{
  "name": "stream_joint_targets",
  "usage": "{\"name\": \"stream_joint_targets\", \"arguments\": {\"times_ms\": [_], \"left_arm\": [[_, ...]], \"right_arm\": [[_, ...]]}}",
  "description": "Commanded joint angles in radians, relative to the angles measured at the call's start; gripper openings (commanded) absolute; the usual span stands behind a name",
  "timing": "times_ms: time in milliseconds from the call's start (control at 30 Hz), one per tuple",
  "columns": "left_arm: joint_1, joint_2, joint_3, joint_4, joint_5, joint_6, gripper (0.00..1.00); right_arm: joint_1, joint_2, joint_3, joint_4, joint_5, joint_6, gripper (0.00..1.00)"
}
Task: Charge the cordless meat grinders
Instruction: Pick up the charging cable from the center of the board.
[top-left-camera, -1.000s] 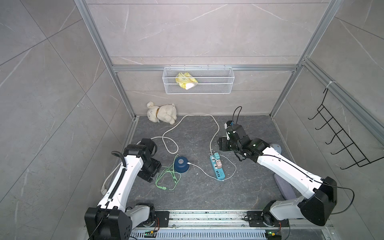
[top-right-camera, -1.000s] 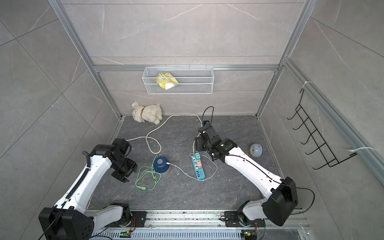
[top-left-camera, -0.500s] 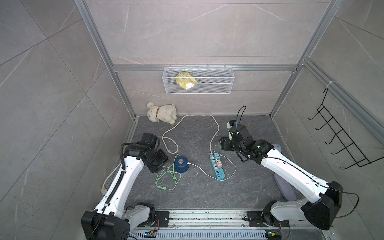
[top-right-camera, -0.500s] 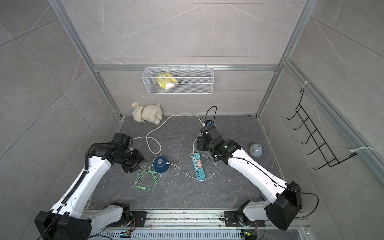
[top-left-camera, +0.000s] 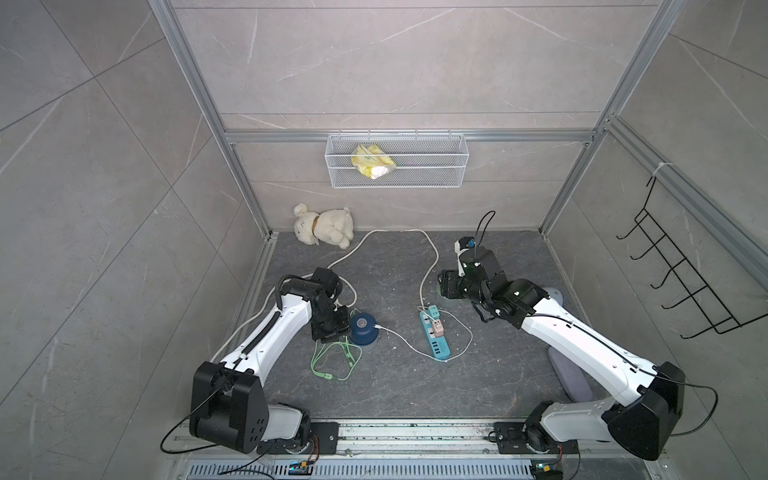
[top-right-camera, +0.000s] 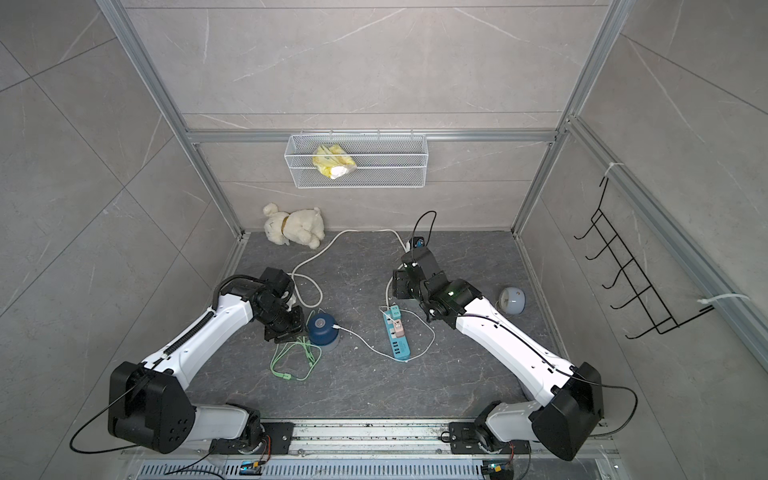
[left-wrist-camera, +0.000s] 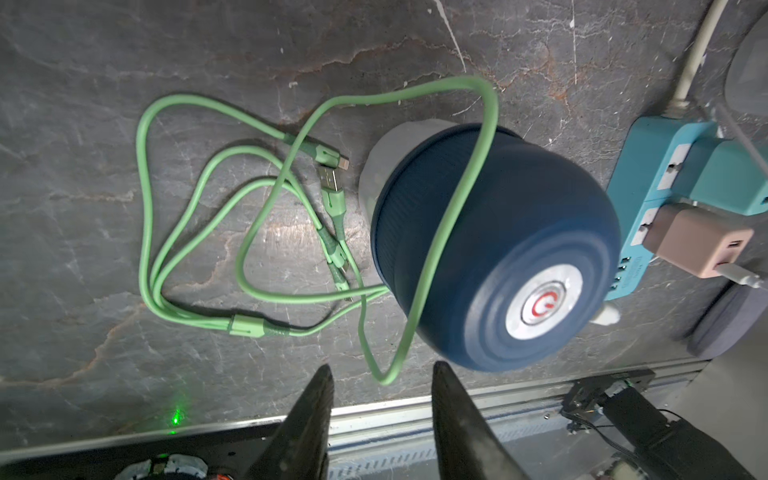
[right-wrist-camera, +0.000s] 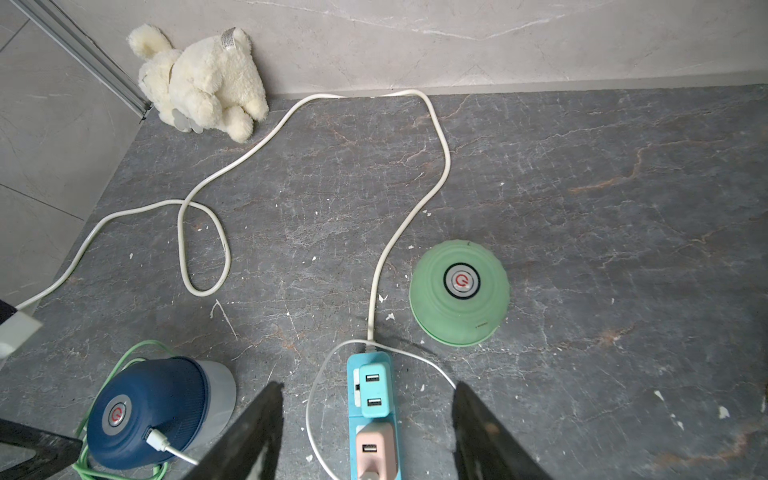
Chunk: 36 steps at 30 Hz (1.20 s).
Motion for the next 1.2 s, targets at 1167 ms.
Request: {"name": "stream_joint_targets", "arguments": {"times_ms": [1167], "left_arm": [[0.002, 0.007, 0.836, -0.187, -0.516, 0.054, 0.00]], "right_arm": [[-0.011, 0.022, 0.102, 0.084, -0.173, -0.087, 0.63]]}}
